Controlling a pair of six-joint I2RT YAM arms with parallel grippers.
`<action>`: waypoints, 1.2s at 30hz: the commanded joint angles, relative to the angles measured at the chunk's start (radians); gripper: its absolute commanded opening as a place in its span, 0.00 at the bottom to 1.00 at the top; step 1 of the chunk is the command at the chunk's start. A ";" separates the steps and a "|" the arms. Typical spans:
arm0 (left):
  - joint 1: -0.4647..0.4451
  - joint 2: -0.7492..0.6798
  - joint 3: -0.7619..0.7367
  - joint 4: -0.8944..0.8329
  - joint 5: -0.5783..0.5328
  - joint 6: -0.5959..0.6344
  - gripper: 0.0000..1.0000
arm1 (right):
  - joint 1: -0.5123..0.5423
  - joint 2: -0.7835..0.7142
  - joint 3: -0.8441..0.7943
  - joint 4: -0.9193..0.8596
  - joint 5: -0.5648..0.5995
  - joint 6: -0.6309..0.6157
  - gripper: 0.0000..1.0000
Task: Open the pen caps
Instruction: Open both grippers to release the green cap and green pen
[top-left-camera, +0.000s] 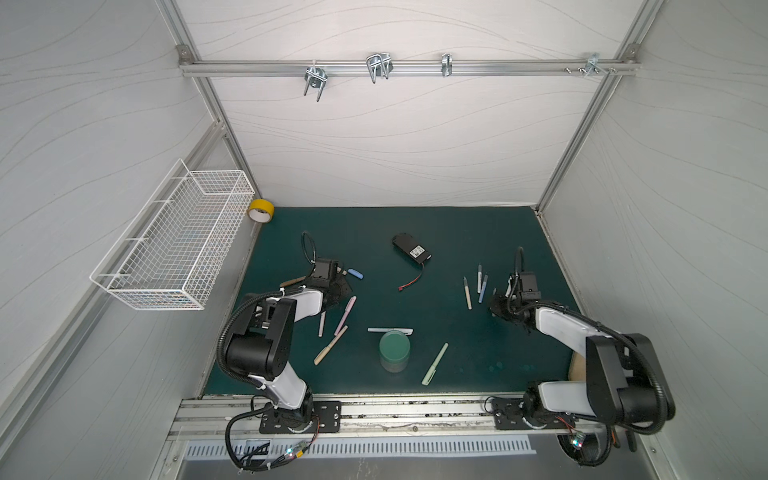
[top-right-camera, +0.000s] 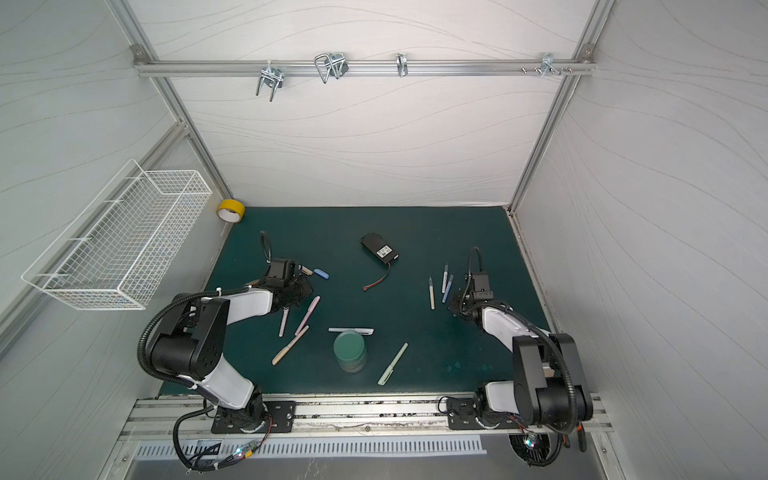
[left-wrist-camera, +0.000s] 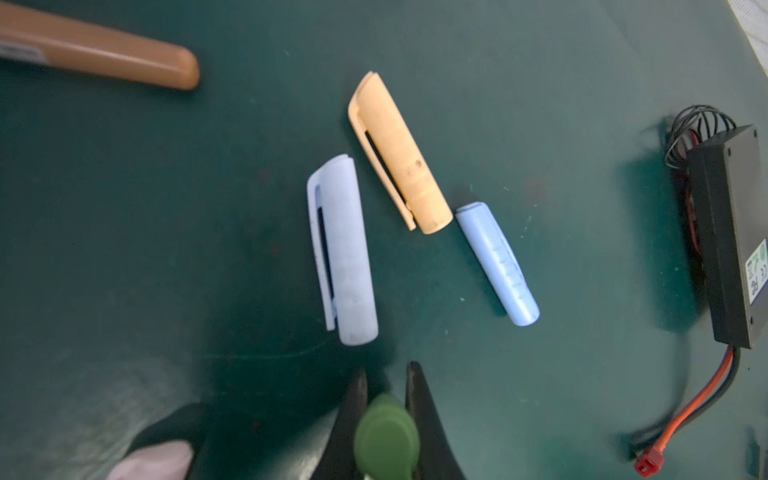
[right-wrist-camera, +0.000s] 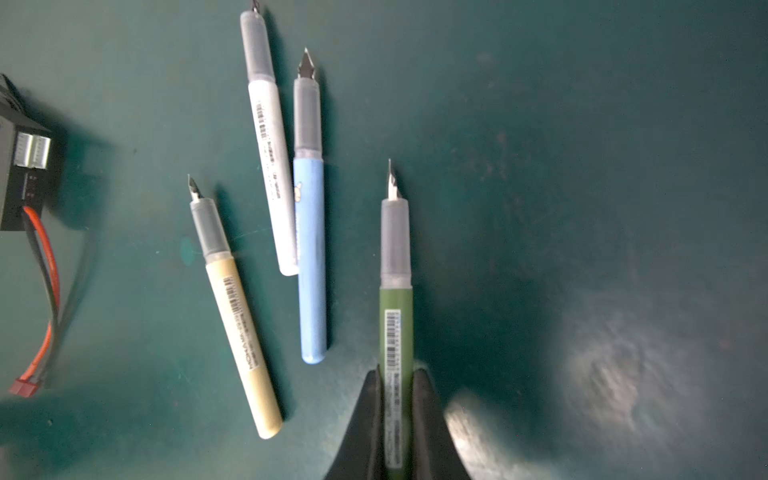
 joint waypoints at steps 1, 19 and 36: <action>0.003 0.017 0.032 -0.006 0.005 0.014 0.09 | -0.013 0.033 0.013 0.015 -0.027 0.010 0.07; -0.011 -0.253 -0.112 0.099 0.061 0.029 0.52 | -0.011 -0.218 -0.058 0.019 0.043 -0.020 0.46; -0.351 -0.522 -0.129 0.100 0.316 0.366 0.55 | 0.245 -0.374 0.010 -0.062 -0.155 -0.236 0.45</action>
